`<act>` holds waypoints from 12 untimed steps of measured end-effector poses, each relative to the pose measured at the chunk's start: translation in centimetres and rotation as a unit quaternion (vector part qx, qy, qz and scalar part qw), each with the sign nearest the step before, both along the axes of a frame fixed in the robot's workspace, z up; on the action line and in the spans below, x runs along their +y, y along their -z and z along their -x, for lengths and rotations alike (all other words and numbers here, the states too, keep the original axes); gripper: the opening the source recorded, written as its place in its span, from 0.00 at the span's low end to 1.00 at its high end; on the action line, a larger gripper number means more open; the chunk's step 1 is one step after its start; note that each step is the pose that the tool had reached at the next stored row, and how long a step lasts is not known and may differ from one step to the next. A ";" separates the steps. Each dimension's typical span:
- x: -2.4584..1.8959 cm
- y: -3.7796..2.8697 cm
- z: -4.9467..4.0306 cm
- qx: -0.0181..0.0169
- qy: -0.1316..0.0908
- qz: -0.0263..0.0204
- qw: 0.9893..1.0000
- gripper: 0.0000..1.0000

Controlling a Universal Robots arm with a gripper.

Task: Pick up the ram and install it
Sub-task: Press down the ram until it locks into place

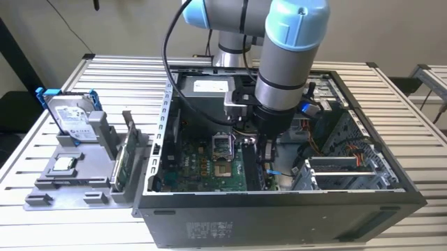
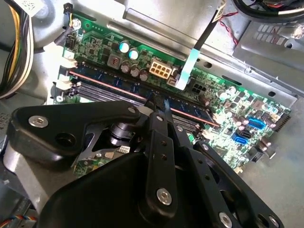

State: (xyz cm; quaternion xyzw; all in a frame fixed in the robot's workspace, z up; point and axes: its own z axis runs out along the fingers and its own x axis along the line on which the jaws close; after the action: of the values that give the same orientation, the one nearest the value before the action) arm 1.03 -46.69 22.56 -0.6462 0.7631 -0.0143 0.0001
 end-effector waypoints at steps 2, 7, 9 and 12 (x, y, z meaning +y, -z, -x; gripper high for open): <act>-0.01 0.15 -0.03 0.000 0.000 0.000 1.000 0.11; 0.00 0.58 -0.06 0.000 0.000 0.000 1.000 0.11; 0.03 0.39 -0.07 0.000 0.000 0.000 1.000 0.11; 0.00 -0.93 -0.06 0.000 -0.001 0.000 1.000 0.11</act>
State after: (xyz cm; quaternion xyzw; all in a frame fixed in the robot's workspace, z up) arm 1.10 -46.69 23.48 -0.6466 0.7627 -0.0143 0.0002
